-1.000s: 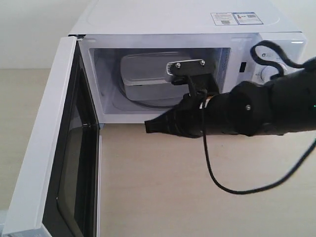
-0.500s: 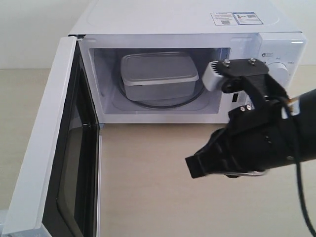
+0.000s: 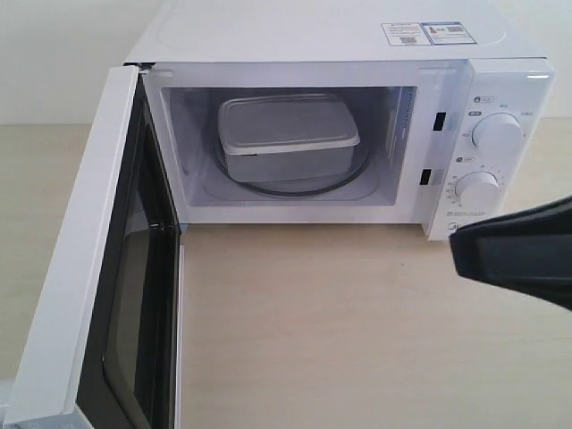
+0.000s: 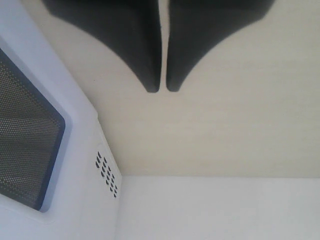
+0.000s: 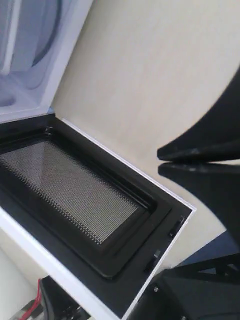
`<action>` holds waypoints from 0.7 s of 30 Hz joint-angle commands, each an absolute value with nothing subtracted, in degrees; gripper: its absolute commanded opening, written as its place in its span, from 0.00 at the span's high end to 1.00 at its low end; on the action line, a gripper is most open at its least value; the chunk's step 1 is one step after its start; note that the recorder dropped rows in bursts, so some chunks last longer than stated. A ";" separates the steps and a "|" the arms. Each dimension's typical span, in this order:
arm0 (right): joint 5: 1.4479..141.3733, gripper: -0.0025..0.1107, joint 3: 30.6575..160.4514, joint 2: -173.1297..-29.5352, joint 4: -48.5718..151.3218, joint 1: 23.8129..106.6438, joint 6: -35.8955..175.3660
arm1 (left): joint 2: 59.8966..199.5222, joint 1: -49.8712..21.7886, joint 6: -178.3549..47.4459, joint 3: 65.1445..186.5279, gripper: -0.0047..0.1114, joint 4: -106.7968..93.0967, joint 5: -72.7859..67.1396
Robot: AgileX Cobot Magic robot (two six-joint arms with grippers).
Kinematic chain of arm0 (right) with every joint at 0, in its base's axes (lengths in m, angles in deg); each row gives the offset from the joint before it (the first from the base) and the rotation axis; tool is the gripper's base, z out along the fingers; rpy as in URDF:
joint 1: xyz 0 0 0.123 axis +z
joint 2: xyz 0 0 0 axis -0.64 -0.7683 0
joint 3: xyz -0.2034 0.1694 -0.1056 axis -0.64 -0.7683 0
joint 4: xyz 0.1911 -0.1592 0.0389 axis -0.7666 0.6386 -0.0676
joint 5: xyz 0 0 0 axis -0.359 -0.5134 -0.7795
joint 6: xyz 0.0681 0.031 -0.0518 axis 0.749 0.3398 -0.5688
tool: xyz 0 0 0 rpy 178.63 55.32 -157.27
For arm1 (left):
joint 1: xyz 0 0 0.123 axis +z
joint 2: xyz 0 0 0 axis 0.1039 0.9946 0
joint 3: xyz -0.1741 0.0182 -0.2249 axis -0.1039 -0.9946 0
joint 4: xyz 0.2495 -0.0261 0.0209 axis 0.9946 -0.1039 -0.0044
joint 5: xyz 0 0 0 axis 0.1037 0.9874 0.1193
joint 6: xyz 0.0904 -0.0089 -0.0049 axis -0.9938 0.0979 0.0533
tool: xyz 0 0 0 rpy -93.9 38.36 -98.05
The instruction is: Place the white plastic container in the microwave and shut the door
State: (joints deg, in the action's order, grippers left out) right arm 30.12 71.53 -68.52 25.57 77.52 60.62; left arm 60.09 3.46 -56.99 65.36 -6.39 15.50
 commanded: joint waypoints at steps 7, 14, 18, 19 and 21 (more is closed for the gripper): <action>30.20 0.98 71.32 -60.69 28.75 77.53 58.06 | 59.90 3.58 -56.52 65.14 0.92 -6.35 15.21; 30.45 0.98 71.32 -58.69 33.22 74.15 57.71 | 59.90 3.58 -56.52 65.14 0.92 -6.35 15.21; 35.37 0.98 68.90 -54.96 34.29 64.67 57.51 | 59.90 3.58 -56.52 65.14 0.92 -6.35 15.21; 36.92 0.98 67.32 -53.86 34.41 61.94 57.32 | 59.90 3.58 -56.52 65.14 0.92 -6.35 15.21; 41.41 0.98 63.13 -50.50 34.41 56.83 56.60 | 59.90 3.58 -56.52 65.14 0.92 -6.35 15.21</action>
